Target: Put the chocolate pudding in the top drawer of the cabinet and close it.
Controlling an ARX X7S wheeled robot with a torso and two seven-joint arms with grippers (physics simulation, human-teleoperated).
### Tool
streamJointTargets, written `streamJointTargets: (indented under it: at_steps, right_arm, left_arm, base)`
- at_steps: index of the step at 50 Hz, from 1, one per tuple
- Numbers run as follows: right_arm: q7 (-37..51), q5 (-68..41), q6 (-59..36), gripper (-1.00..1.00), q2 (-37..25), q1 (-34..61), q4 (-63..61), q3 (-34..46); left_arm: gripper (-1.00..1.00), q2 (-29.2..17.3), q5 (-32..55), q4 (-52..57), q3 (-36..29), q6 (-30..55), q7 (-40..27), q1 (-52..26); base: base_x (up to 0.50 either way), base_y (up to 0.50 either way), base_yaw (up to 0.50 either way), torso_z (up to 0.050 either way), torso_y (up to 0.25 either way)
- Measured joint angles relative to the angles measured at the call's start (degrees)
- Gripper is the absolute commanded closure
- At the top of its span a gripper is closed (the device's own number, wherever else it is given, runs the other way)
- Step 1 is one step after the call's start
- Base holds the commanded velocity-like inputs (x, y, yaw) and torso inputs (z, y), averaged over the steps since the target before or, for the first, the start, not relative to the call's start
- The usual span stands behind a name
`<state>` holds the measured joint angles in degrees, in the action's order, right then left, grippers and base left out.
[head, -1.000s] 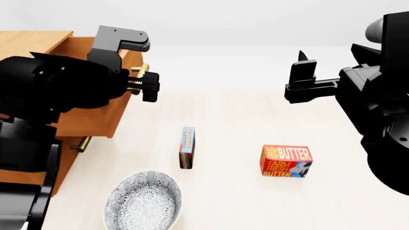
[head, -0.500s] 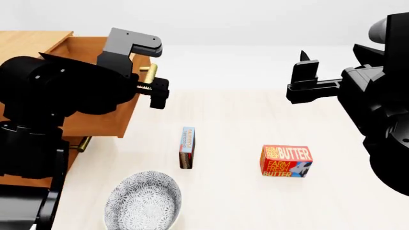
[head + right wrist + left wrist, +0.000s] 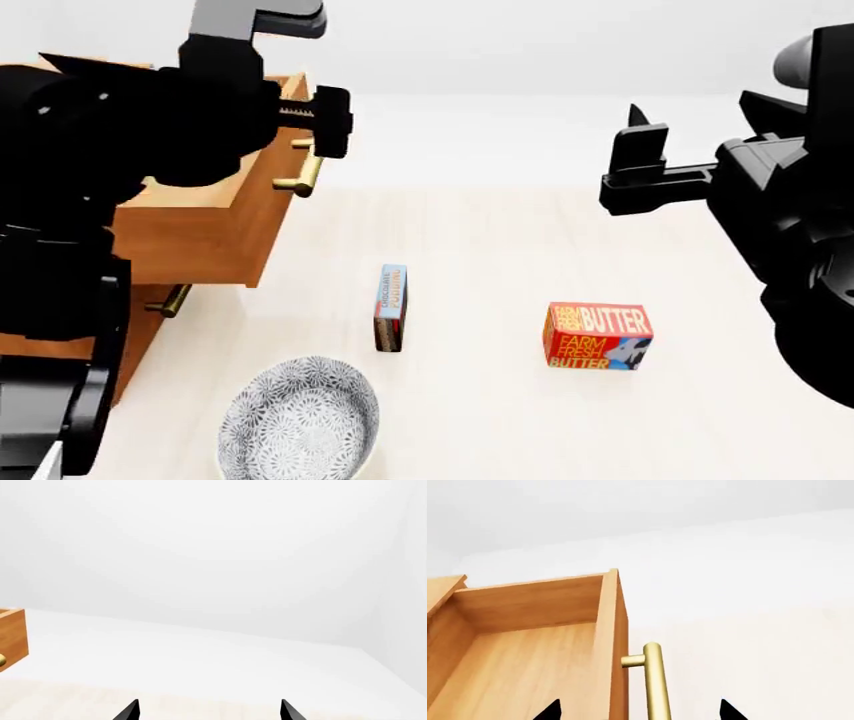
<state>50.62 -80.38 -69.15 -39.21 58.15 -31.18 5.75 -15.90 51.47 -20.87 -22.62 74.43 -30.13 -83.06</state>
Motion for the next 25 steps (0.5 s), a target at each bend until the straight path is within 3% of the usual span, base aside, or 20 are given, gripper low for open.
streamJointTargets:
  at_steps: [15,25]
  right_arm:
    - [0.3,-0.5,0.4,-1.00,-0.4,0.2,-0.2,0.0]
    - [1.1,-1.7,0.4,-1.00,-0.8,0.5,-0.5,-0.2]
  left_arm:
    - [-1.00,-0.6,2.5,3.7,1.6,-0.2,-1.7,-5.9]
    - [-1.00,1.5,13.0,16.2,7.0,7.2,-9.7,-2.8]
  base:
    - [0.00,0.00,0.00,0.000,0.000]
    - [0.00,0.00,0.00,0.000,0.000]
